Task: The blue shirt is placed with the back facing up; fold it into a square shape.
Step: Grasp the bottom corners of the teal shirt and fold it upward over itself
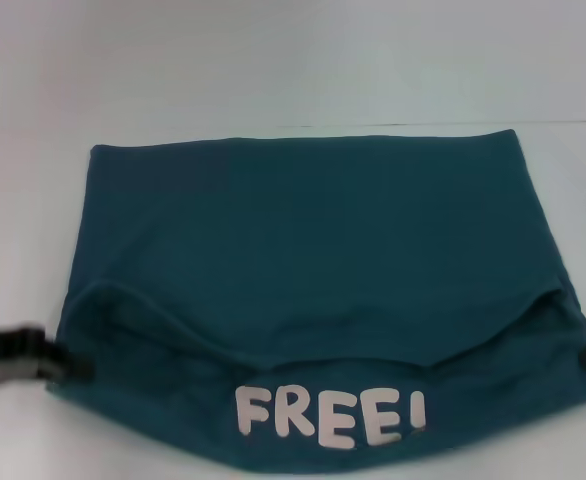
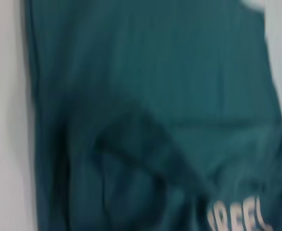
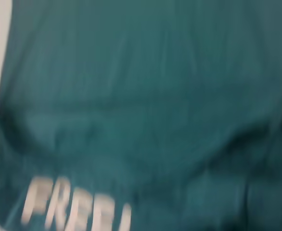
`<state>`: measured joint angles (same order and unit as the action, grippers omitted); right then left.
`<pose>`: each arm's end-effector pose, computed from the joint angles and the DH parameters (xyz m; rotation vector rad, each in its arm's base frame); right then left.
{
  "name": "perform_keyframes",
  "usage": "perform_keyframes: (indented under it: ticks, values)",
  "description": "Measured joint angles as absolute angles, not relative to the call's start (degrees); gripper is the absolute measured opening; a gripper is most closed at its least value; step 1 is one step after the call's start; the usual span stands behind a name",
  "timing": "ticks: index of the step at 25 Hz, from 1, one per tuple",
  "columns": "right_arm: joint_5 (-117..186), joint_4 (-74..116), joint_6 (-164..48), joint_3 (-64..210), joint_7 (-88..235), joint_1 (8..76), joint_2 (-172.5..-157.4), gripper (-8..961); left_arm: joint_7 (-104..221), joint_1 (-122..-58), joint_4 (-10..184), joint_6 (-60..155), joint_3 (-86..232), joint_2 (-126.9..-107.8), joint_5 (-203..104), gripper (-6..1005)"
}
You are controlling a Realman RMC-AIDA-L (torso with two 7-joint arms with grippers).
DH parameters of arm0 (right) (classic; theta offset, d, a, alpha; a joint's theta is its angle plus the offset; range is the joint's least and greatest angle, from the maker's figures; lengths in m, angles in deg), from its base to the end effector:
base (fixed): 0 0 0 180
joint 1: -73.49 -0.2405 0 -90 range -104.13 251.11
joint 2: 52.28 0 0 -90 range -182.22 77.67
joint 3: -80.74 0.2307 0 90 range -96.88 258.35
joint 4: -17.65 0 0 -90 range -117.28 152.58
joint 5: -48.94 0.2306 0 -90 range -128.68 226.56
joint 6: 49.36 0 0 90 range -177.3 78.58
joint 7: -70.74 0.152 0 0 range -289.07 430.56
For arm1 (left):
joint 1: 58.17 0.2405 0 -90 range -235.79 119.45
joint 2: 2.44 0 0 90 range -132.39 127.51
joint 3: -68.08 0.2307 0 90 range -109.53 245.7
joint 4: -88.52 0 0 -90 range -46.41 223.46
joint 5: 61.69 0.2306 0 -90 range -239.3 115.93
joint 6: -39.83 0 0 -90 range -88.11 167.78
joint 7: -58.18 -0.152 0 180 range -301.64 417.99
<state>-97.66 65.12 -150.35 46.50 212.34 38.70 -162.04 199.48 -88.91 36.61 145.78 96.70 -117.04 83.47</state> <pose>0.2971 0.3332 0.0920 -2.2695 1.9332 0.0237 -0.2985 0.3044 0.0799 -2.2601 -2.0485 -0.1933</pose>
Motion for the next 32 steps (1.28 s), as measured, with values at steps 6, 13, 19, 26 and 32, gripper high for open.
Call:
perform_keyframes:
  ticks: [6,13,19,26,32]
  values:
    - [-96.7,62.3,-137.4,49.6,214.2,34.1,-161.62,89,201.7,-96.5,42.4,133.3,94.8,-114.75,83.4,36]
    - [-92.7,59.6,-119.4,49.0,216.3,30.6,-162.68,102,204.6,-102.6,47.0,116.7,95.0,-114.81,83.3,36]
    - [-92.1,57.0,-108.1,48.4,214.6,29.2,-164.54,113,205.0,-106.3,52.5,102.9,95.2,-115.72,83.6,35]
    - [-91.1,52.7,-94.6,46.1,213.5,27.6,-166.64,126,204.6,-108.0,56.1,90.6,95.4,-117.45,83.4,35]
    - [-91.0,50.6,-88.4,43.9,213.7,25.3,-167.19,137,205.1,-109.8,58.3,84.7,95.3,-118.03,83.4,35]
